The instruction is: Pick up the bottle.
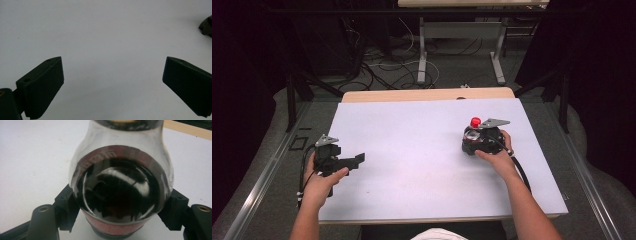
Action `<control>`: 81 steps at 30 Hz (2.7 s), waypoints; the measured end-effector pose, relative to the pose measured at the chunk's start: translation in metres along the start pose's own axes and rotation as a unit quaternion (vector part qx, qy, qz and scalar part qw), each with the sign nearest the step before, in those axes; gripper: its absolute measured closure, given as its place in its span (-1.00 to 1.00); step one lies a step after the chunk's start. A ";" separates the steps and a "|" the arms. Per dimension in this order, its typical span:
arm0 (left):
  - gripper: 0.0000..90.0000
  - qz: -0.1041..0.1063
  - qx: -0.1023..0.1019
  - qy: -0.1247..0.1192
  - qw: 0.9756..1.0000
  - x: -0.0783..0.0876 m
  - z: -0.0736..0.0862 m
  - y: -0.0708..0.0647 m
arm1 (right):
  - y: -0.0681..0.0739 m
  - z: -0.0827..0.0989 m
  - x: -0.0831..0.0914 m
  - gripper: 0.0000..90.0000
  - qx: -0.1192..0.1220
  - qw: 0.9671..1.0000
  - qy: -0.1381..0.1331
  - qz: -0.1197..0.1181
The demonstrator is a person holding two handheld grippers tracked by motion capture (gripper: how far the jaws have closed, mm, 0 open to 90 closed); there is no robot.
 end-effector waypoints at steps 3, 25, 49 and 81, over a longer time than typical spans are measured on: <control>-0.92 0.001 0.000 0.001 1.000 -0.001 0.001 -0.001 | 0.001 0.000 0.000 -0.37 0.003 1.000 0.000 0.003; -0.92 0.001 -0.002 0.001 1.000 -0.002 0.001 -0.001 | 0.002 0.003 0.002 -0.37 0.005 0.999 -0.033 -0.017; -0.92 0.013 -0.015 0.002 1.000 -0.003 -0.001 -0.011 | 0.070 -0.025 0.018 -0.37 0.102 0.990 -0.005 -0.092; -0.89 0.154 -0.155 -0.016 0.976 0.005 -0.061 -0.114 | 0.146 -0.027 0.024 -0.37 0.166 0.967 0.021 -0.192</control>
Point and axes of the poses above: each handheld gripper's, and its own axes: x roughly backward along the jaws, z roughly out of its underside, y roughly to its left, the point moved 2 cm from there along -x, roughly forward along the jaws, and after that the axes turned 2 degrees about y, right-handed, at the moved point
